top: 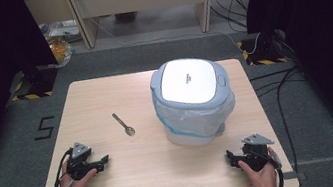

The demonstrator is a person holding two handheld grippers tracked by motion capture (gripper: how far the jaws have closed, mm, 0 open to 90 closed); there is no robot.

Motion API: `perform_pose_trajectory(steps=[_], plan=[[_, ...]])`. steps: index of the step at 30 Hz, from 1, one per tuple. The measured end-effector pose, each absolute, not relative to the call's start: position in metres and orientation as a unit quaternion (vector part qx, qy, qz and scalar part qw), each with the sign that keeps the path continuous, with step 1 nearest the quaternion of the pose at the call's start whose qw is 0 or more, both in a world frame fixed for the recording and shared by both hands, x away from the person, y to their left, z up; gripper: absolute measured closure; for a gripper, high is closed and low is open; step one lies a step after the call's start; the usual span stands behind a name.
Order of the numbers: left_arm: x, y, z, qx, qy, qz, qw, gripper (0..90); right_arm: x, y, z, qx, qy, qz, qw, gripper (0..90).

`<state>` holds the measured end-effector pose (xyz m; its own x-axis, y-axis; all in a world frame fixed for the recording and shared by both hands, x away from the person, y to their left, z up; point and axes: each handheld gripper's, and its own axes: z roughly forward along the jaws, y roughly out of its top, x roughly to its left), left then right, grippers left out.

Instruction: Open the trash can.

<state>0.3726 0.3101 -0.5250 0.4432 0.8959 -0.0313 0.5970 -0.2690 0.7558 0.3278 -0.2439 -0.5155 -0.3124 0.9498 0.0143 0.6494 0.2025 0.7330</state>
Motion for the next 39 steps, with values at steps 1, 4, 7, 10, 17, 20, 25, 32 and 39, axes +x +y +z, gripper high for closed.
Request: perform_pose_trajectory(steps=[1, 4, 7, 10, 17, 20, 25, 32, 39], plan=[[0.373, 0.310, -0.525, 0.769, 0.485, 0.207, 0.360, 20.7, 0.327, -0.245, -0.515, 0.540, 0.738, 0.337, 0.225, 16.6], [0.373, 0.310, -0.525, 0.769, 0.485, 0.207, 0.360, 20.7, 0.325, -0.247, -0.512, 0.537, 0.730, 0.346, 0.241, 17.4], [0.373, 0.310, -0.525, 0.769, 0.485, 0.207, 0.361, 20.7, 0.325, -0.248, -0.507, 0.532, 0.725, 0.355, 0.255, 15.7], [0.373, 0.310, -0.525, 0.769, 0.485, 0.207, 0.361, 20.7, 0.326, -0.248, -0.503, 0.529, 0.720, 0.365, 0.261, 17.5], [0.373, 0.310, -0.525, 0.769, 0.485, 0.207, 0.361, 20.7, 0.340, -0.252, -0.495, 0.525, 0.708, 0.378, 0.282, 22.2], [0.373, 0.310, -0.525, 0.769, 0.485, 0.207, 0.361, 20.7, 0.350, -0.254, -0.492, 0.530, 0.697, 0.394, 0.280, 26.6], [0.373, 0.310, -0.525, 0.769, 0.485, 0.207, 0.360, 20.7, 0.361, -0.253, -0.488, 0.534, 0.688, 0.399, 0.287, 29.1], [0.373, 0.310, -0.525, 0.769, 0.485, 0.207, 0.360, 20.6, 0.382, -0.244, -0.485, 0.530, 0.685, 0.407, 0.290, 31.6], [0.373, 0.310, -0.525, 0.769, 0.485, 0.207, 0.360, 20.7, 0.397, -0.241, -0.500, 0.540, 0.690, 0.389, 0.284, 31.7]])
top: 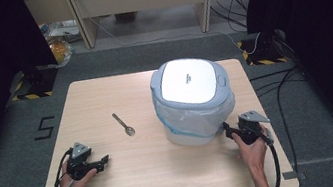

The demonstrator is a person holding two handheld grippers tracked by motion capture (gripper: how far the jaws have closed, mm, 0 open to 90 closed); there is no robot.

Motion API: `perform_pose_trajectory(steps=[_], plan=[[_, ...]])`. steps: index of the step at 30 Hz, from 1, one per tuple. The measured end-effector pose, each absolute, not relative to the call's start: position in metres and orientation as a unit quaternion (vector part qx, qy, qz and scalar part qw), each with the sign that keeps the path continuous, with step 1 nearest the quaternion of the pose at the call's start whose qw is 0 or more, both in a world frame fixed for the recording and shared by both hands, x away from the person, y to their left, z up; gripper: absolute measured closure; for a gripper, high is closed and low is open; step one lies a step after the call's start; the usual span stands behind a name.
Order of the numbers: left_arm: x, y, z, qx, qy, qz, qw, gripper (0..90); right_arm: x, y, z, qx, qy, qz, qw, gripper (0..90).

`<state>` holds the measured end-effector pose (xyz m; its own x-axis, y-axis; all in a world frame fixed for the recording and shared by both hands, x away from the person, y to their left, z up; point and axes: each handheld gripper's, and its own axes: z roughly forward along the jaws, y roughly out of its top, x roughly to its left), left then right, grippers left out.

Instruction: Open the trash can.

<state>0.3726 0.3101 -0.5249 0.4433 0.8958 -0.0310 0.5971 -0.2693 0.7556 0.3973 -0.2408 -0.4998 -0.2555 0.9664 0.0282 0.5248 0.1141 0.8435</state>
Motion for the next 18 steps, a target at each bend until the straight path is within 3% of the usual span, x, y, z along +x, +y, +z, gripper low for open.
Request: perform_pose_trajectory(steps=[18], plan=[[0.3726, 0.3101, -0.5250, 0.769, 0.485, 0.207, 0.360, 20.6, 0.4041, -0.2424, -0.5084, 0.555, 0.684, 0.392, 0.266, 31.3]])
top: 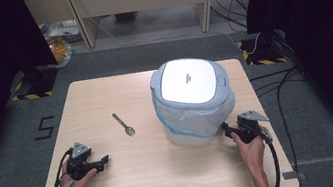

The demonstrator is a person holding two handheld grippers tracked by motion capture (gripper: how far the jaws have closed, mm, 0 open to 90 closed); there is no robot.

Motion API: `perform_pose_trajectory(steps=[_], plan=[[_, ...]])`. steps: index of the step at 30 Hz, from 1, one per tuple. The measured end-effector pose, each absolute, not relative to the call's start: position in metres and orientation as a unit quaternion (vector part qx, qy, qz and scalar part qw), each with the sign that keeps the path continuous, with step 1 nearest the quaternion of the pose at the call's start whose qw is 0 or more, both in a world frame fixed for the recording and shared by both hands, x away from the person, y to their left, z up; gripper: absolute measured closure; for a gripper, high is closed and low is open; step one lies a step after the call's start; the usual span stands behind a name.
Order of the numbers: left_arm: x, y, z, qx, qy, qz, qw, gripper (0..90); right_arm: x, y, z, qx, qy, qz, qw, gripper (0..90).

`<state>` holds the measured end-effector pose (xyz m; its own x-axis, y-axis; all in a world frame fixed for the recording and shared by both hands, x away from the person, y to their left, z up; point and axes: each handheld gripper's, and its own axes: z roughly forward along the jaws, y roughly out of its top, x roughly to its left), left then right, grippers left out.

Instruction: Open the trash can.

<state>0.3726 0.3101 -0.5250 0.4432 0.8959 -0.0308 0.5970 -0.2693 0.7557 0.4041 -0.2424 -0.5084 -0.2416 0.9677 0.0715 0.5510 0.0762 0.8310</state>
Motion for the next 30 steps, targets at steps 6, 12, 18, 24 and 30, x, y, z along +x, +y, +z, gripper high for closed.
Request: perform_pose_trajectory(steps=[6, 12, 18, 24, 30], plan=[[0.373, 0.310, -0.525, 0.769, 0.485, 0.208, 0.360, 20.7, 0.403, -0.240, -0.509, 0.550, 0.686, 0.385, 0.281, 31.4], [0.373, 0.310, -0.525, 0.769, 0.485, 0.208, 0.360, 20.7, 0.402, -0.238, -0.509, 0.545, 0.690, 0.380, 0.287, 32.6], [0.373, 0.310, -0.525, 0.769, 0.485, 0.208, 0.360, 20.7, 0.402, -0.236, -0.511, 0.546, 0.692, 0.373, 0.288, 33.4], [0.373, 0.310, -0.525, 0.769, 0.485, 0.208, 0.360, 20.6, 0.403, -0.232, -0.513, 0.544, 0.706, 0.348, 0.290, 34.3], [0.373, 0.310, -0.525, 0.769, 0.485, 0.208, 0.360, 20.6, 0.400, -0.229, -0.513, 0.552, 0.705, 0.350, 0.275, 34.5]])
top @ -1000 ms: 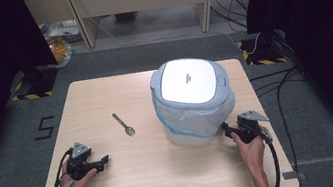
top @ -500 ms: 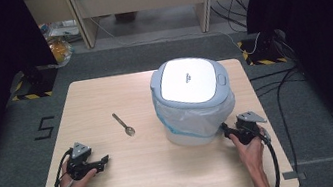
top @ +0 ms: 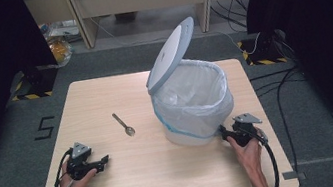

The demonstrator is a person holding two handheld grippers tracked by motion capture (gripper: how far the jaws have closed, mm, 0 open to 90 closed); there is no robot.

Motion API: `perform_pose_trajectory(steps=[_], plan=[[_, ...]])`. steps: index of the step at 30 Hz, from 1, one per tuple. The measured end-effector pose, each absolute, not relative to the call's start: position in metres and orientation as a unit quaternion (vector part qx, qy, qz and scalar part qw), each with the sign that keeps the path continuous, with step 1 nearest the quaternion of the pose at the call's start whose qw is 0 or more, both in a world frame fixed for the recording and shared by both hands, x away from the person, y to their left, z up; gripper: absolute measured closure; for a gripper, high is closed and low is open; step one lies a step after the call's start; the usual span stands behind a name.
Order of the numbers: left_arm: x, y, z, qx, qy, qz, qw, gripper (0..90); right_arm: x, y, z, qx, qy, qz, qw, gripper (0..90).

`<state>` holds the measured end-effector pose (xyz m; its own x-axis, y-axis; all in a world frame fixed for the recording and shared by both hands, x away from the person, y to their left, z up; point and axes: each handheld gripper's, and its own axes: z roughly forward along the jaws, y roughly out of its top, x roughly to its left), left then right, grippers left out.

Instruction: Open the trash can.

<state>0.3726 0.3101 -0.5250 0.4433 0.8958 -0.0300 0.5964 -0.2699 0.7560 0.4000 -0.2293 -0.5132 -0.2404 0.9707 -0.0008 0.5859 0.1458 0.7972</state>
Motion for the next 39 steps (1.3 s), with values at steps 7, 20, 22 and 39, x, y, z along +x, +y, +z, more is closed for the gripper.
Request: perform_pose_trajectory(steps=[7, 20, 22, 39], plan=[[0.373, 0.310, -0.525, 0.769, 0.485, 0.208, 0.360, 20.6, 0.394, -0.224, -0.512, 0.557, 0.704, 0.342, 0.277, 34.5], [0.373, 0.310, -0.525, 0.769, 0.485, 0.209, 0.361, 20.6, 0.381, -0.214, -0.514, 0.564, 0.697, 0.358, 0.259, 34.4], [0.373, 0.310, -0.525, 0.769, 0.485, 0.209, 0.361, 20.6, 0.380, -0.212, -0.513, 0.562, 0.699, 0.352, 0.268, 34.5], [0.377, 0.306, -0.525, 0.771, 0.482, 0.206, 0.361, 20.5, 0.386, -0.205, -0.514, 0.568, 0.695, 0.361, 0.252, 34.0]])
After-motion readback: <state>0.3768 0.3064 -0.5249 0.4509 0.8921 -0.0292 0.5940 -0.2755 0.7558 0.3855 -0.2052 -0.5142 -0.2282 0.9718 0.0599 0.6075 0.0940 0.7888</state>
